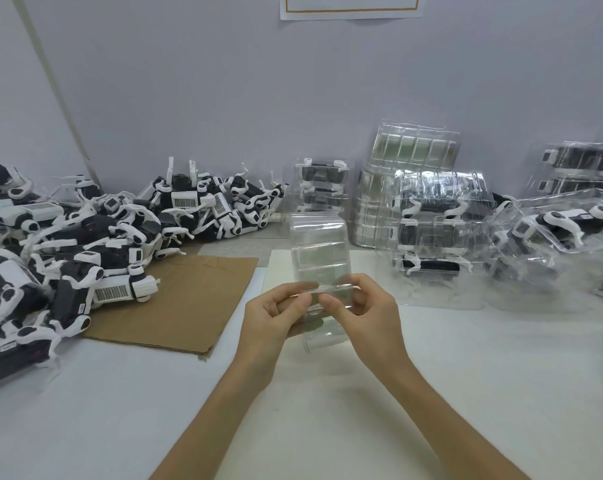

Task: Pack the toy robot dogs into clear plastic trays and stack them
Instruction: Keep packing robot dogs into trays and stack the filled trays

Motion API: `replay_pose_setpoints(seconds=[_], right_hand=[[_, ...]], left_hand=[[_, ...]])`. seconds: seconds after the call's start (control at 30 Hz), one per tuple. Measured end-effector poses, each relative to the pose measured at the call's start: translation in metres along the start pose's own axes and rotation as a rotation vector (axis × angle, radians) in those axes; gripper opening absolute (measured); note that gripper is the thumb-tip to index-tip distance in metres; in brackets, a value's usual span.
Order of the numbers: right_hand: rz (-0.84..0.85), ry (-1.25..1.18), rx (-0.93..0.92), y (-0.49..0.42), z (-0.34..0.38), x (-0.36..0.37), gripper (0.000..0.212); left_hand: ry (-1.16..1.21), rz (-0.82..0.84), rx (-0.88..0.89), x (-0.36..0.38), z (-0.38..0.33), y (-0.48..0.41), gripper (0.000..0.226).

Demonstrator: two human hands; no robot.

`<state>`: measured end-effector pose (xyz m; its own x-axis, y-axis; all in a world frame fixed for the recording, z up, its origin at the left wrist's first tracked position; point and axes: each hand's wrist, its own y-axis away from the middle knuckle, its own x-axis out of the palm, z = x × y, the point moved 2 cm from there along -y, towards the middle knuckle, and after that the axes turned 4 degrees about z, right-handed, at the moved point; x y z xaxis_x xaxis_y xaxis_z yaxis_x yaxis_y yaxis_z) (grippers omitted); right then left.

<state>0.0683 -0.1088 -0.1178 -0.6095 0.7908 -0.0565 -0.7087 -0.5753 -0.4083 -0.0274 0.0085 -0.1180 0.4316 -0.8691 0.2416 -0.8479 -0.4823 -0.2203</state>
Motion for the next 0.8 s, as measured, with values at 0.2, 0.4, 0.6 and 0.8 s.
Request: replay_pose_setpoints(seconds=[0.2, 0.4, 0.6, 0.8], right_hand=[[0.014, 0.026, -0.006, 0.0009, 0.0013, 0.0034, 0.023], [0.002, 0.092, -0.034, 0.0016, -0.0002, 0.0051, 0.025], [0.005, 0.042, -0.019, -0.0002, 0.0022, 0.0038, 0.024], [0.030, 0.007, 0.010, -0.0031, 0.0064, -0.0004, 0.029]], left_hand=[[-0.024, -0.101, 0.016, -0.0007, 0.0000, 0.0002, 0.020], [-0.028, -0.198, 0.017, -0.0029, 0.0032, -0.0006, 0.015], [-0.076, -0.189, 0.029, -0.0029, 0.0015, -0.0010, 0.022], [-0.063, -0.155, 0.037, -0.0062, -0.0029, -0.0032, 0.021]])
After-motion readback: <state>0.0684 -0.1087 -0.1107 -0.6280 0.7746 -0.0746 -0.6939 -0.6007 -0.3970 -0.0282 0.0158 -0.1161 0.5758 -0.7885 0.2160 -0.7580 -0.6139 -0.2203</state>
